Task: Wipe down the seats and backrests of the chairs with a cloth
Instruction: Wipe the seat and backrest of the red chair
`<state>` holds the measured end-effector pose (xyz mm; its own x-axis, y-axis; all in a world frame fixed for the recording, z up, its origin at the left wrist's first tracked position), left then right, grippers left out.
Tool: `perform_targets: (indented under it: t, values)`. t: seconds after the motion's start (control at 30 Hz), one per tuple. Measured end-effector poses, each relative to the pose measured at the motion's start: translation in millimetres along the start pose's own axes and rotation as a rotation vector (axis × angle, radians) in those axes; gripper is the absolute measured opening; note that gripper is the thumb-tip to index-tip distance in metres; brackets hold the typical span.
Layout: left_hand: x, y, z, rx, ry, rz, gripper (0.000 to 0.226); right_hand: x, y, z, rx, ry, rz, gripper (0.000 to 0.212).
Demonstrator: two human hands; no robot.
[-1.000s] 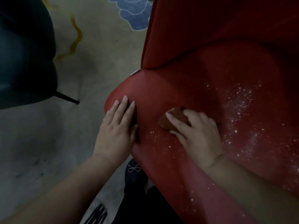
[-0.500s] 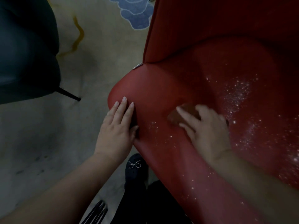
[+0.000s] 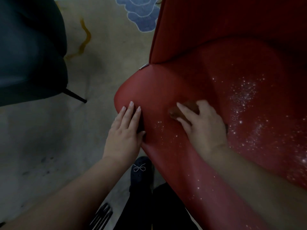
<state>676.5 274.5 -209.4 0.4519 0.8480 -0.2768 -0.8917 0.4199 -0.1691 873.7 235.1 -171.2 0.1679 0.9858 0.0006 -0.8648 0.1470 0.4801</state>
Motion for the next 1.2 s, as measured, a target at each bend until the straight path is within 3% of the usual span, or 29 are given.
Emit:
perform_targets:
  t: [0.07,0.23,0.47,0.67,0.73,0.87,0.93,1.0,1.1,1.2]
  values:
    - [-0.3,-0.7,0.1,-0.015,-0.013,0.011,0.067,12.8,17.7,-13.3,0.041,-0.001,-0.027,0.042]
    - [-1.3,0.5,0.9,-0.006,-0.005,-0.005,0.067,-29.7,38.3,-27.2,0.017,0.168,0.238,0.043]
    - [-1.9,0.0,3.4,0.026,0.003,-0.029,0.069,2.8,4.1,-4.8,0.022,-0.051,-0.058,0.041]
    - [-5.1,-2.2,2.2,0.002,0.010,-0.021,0.068,-68.8,32.0,-24.9,0.042,0.171,0.237,0.048]
    - [-7.2,-3.5,1.3,0.016,0.018,-0.040,0.067,-72.5,15.7,-14.9,0.031,0.154,0.223,0.050]
    - [-10.2,-3.8,0.0,0.034,0.027,-0.056,0.066,-32.8,9.1,-6.5,0.023,-0.003,-0.023,0.043]
    - [-11.4,-4.8,-0.8,0.040,0.028,-0.060,0.065,-35.0,28.7,-19.1,0.055,0.018,0.012,0.044]
    - [-12.0,-6.8,-0.7,0.044,0.024,-0.067,0.064,-61.3,46.4,-32.7,0.048,0.110,0.165,0.046]
    - [-11.8,-8.7,0.6,0.048,0.010,-0.075,0.062,-88.9,32.9,-29.0,0.007,0.217,0.264,0.049]
    - [-10.1,-8.7,3.4,0.055,-0.009,-0.070,0.061,-68.4,-1.3,-3.6,-0.008,0.090,0.148,0.045]
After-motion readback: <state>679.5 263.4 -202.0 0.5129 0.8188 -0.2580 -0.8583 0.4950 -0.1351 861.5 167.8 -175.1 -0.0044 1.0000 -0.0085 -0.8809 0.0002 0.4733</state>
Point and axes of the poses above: each hand's wrist, its own x-axis towards the middle knuckle, its own z-axis out of the back of the hand, y = z × x, the point moved 8 cm from there along x, towards the middle knuckle, and after that the axes turned 12 degrees about x, right-handed, at the moved point
